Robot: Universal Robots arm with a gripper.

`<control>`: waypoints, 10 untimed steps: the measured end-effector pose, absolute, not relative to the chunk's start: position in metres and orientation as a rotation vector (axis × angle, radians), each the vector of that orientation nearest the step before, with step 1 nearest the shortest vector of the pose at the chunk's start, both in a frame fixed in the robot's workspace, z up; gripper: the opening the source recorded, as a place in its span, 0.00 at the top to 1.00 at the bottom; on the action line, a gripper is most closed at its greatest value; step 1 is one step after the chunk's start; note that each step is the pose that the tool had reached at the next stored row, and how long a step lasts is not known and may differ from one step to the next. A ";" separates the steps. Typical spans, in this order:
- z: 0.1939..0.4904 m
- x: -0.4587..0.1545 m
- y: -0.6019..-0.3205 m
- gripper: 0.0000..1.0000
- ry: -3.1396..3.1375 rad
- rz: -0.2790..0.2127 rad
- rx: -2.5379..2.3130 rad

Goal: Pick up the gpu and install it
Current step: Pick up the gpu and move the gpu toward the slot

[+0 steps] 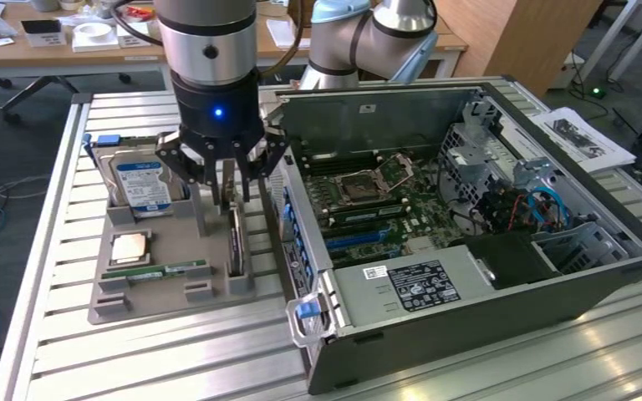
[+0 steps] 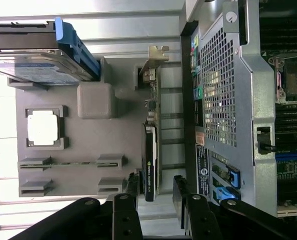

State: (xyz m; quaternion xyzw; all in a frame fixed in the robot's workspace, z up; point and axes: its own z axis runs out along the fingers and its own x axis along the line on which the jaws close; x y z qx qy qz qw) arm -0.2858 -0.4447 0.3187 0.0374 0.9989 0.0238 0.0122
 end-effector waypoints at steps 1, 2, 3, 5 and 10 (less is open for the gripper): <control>0.317 -0.286 -0.445 0.58 3.114 0.074 0.116; 0.316 -0.286 -0.445 0.58 3.114 0.074 0.117; 0.315 -0.286 -0.445 0.58 3.114 0.074 0.117; 0.314 -0.286 -0.445 0.58 3.114 0.074 0.117; 0.314 -0.286 -0.445 0.58 3.114 0.074 0.117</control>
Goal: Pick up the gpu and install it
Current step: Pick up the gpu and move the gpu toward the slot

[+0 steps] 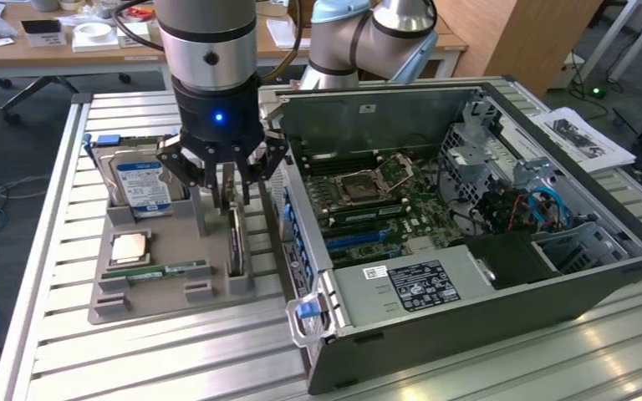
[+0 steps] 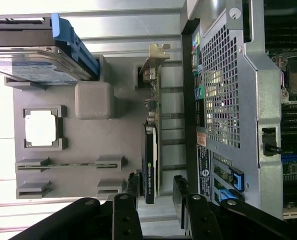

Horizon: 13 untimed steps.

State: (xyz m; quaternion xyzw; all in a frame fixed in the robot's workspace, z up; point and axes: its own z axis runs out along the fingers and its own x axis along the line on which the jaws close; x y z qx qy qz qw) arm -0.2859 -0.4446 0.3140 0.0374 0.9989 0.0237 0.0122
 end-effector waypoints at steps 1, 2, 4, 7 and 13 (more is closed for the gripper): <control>0.314 -0.286 -0.445 0.58 3.114 0.074 0.117; 0.314 -0.286 -0.445 0.58 3.114 0.074 0.117; 0.314 -0.286 -0.445 0.58 3.114 0.074 0.117; 0.314 -0.286 -0.445 0.58 3.114 0.074 0.117; 0.314 -0.286 -0.442 0.58 3.114 0.075 0.117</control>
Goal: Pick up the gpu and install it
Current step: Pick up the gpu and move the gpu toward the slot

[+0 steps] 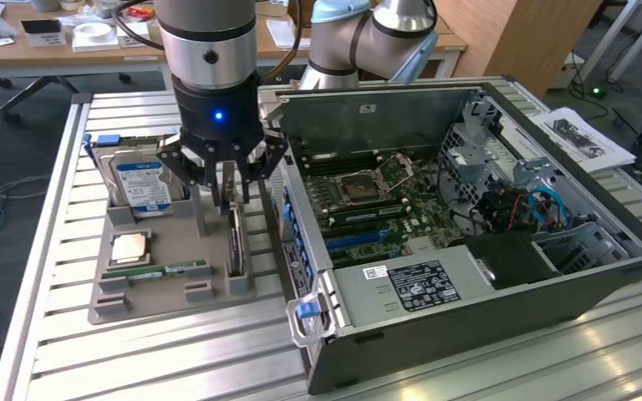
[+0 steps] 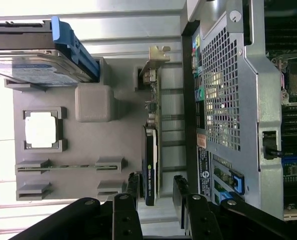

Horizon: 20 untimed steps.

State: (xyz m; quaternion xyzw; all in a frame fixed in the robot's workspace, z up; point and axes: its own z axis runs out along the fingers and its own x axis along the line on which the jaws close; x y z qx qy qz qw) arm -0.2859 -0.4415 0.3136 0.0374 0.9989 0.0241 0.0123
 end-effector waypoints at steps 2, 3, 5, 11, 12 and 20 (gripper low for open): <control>0.312 -0.286 -0.441 0.58 3.114 0.076 0.116; 0.311 -0.286 -0.441 0.58 3.114 0.076 0.117; 0.308 -0.286 -0.440 0.58 3.114 0.076 0.117; 0.297 -0.287 -0.439 0.58 3.114 0.076 0.117; 0.295 -0.287 -0.439 0.58 3.114 0.076 0.117; 0.282 -0.287 -0.437 0.58 3.114 0.076 0.116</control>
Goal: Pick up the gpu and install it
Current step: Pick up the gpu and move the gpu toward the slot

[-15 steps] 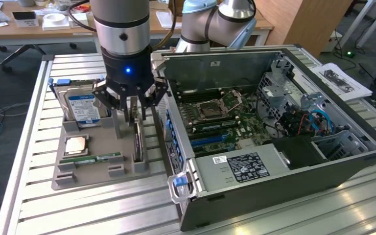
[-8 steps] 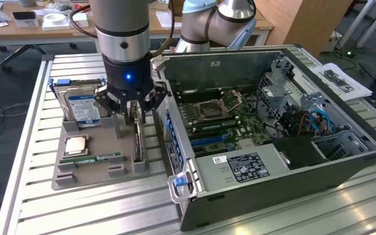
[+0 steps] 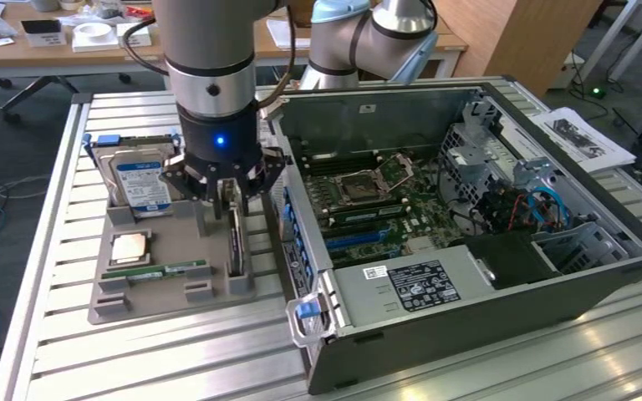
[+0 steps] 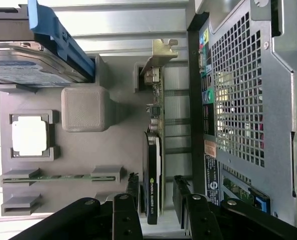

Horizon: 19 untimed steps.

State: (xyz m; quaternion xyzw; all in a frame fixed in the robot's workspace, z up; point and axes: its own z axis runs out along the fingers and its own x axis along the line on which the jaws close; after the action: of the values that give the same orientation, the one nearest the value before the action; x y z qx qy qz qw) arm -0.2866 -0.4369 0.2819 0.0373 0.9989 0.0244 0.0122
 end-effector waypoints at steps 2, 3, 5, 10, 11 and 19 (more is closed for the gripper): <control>0.278 -0.287 -0.436 0.58 3.114 0.076 0.117; 0.277 -0.287 -0.436 0.58 3.114 0.076 0.117; 0.273 -0.287 -0.436 0.58 3.114 0.076 0.117; 0.269 -0.287 -0.435 0.58 3.114 0.076 0.117; 0.269 -0.287 -0.435 0.58 3.114 0.076 0.117; 0.260 -0.286 -0.435 0.58 3.114 0.076 0.121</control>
State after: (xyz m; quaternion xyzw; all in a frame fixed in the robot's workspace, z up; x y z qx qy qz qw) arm -0.2864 -0.4352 0.2601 0.0390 0.9989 0.0243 0.0123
